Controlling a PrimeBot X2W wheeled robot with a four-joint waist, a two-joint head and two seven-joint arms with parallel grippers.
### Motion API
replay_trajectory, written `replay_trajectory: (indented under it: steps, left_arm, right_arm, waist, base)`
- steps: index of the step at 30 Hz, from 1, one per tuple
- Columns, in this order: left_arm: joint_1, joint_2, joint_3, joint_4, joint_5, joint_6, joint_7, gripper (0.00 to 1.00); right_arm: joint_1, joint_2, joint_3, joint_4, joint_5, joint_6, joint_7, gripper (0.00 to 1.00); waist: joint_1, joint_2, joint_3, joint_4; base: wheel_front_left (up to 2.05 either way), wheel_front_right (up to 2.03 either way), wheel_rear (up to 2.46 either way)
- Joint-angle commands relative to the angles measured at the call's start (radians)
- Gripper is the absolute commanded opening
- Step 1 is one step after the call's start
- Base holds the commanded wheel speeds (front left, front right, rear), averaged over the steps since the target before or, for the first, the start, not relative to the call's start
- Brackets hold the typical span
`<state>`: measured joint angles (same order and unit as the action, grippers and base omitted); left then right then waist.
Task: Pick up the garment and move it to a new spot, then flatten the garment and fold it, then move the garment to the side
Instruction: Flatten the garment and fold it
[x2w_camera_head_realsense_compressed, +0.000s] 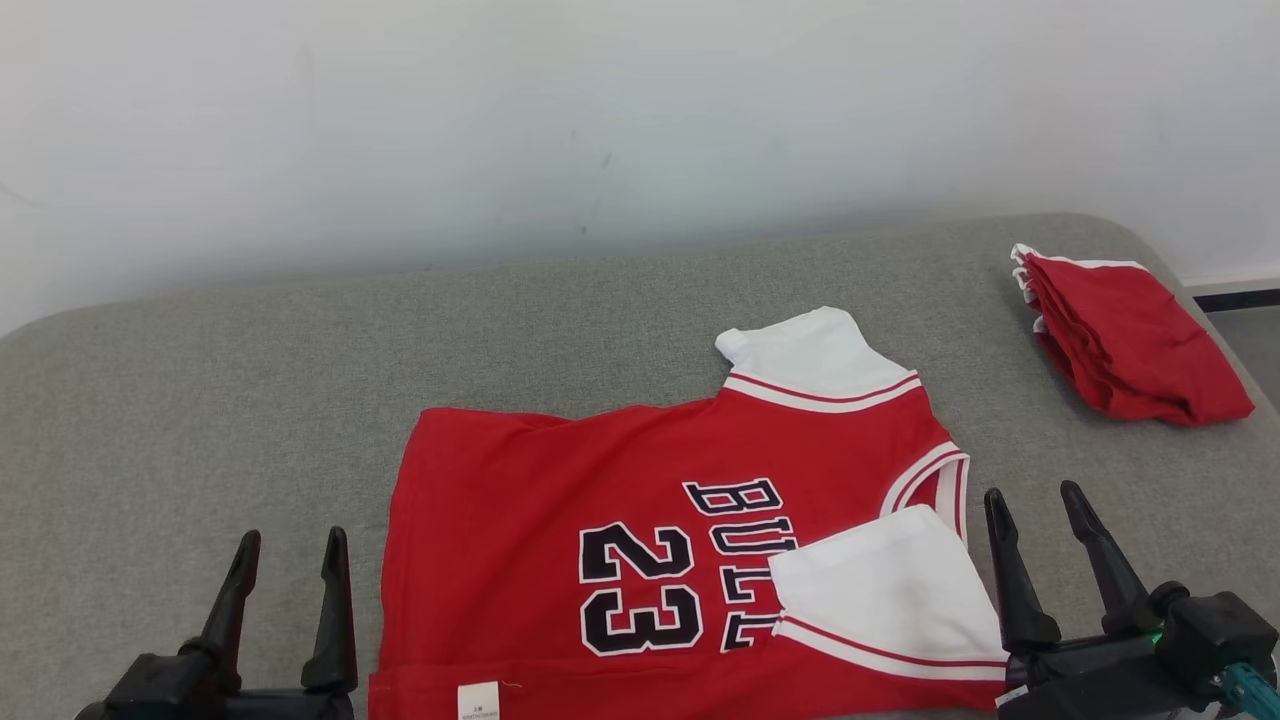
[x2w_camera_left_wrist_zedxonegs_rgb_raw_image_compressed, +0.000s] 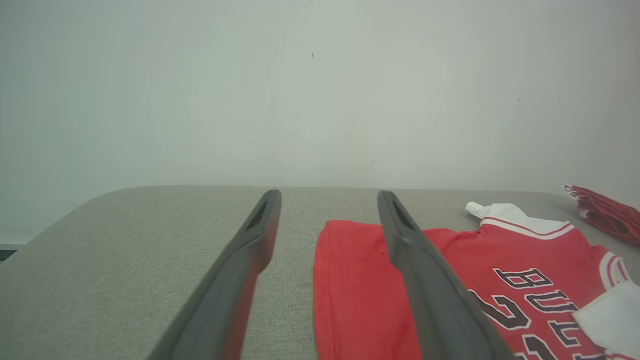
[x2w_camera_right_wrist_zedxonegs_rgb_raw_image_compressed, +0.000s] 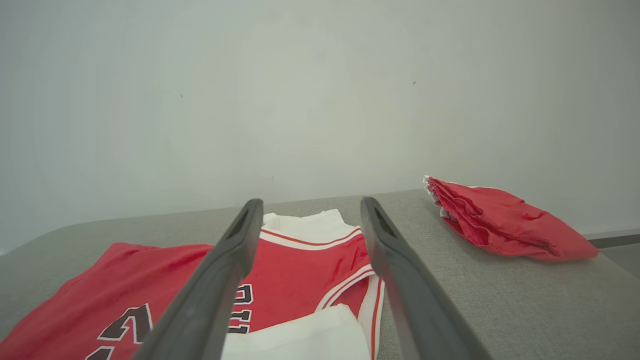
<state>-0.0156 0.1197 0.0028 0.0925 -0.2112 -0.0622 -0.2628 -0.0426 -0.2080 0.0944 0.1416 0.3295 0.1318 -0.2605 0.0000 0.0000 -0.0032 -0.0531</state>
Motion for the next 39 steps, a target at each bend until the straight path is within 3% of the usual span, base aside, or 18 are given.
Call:
replay_trajectory:
  steps: [1,9,39]
  left_arm:
    - [-0.009,0.0,0.0,0.004,0.016,-0.005,-0.002,1.0]
    - [0.026,-0.017,0.022,0.002,0.026,-0.017,-0.002,1.0]
    - [0.047,-0.046,0.069,0.042,0.048,-0.042,-0.002,1.0]
  right_arm:
    - [0.014,0.009,-0.009,-0.005,-0.014,-0.003,-0.005,1.0]
    - [0.048,0.034,-0.034,-0.021,-0.043,-0.003,-0.005,1.0]
    - [0.059,0.021,-0.022,0.021,-0.052,-0.003,-0.006,1.0]
  waist:
    - [0.0,0.0,0.0,-0.001]
    - [0.0,0.0,0.002,-0.012]
    - [0.0,0.0,0.01,-0.004]
  base:
    - [0.0,0.0,0.0]
    - [0.0,0.0,0.0]
    - [0.0,0.0,0.0]
